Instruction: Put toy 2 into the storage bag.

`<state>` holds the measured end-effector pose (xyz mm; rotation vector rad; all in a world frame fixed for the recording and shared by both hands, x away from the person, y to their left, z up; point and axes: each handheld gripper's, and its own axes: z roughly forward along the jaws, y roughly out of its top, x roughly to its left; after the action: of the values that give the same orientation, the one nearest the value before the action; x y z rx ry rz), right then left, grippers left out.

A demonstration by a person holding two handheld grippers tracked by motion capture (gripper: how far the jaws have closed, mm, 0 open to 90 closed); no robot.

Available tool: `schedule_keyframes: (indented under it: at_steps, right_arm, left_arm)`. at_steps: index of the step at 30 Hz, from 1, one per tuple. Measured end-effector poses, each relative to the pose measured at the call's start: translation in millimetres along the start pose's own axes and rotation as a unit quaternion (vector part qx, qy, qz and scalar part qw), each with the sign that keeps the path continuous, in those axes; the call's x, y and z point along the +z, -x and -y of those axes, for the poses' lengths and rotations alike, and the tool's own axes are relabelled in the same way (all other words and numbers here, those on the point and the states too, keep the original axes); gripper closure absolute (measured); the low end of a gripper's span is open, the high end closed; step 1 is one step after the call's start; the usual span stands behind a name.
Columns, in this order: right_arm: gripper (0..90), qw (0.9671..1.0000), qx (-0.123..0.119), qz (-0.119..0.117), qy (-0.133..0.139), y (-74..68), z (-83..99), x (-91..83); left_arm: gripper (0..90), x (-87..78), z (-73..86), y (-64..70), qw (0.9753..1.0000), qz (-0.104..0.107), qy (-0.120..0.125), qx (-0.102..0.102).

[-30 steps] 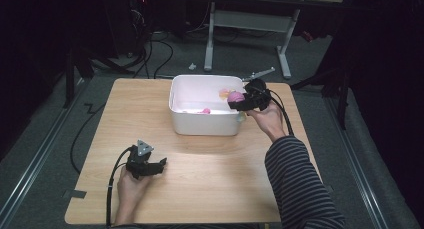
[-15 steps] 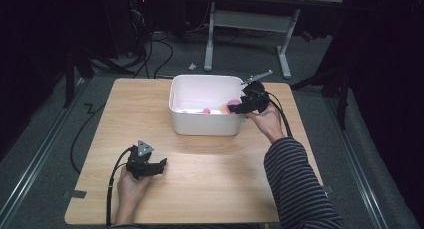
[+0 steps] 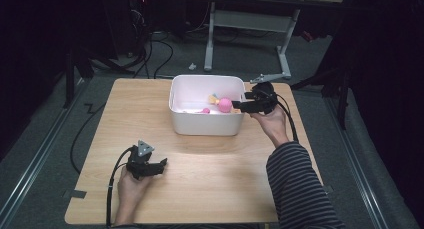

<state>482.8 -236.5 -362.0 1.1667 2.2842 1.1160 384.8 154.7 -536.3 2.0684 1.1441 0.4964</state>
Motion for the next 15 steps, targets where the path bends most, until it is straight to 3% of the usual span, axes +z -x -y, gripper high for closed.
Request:
schedule_keyframes:
  at_steps: [15]
  right_arm:
    - [36.3, 0.9977, 0.017, 0.013, 0.064, 7.9, 14.6, -47.7]
  left_arm:
    - [23.2, 0.0, 0.0, -0.1, 1.0000, 0.000, 0.000, 0.000]
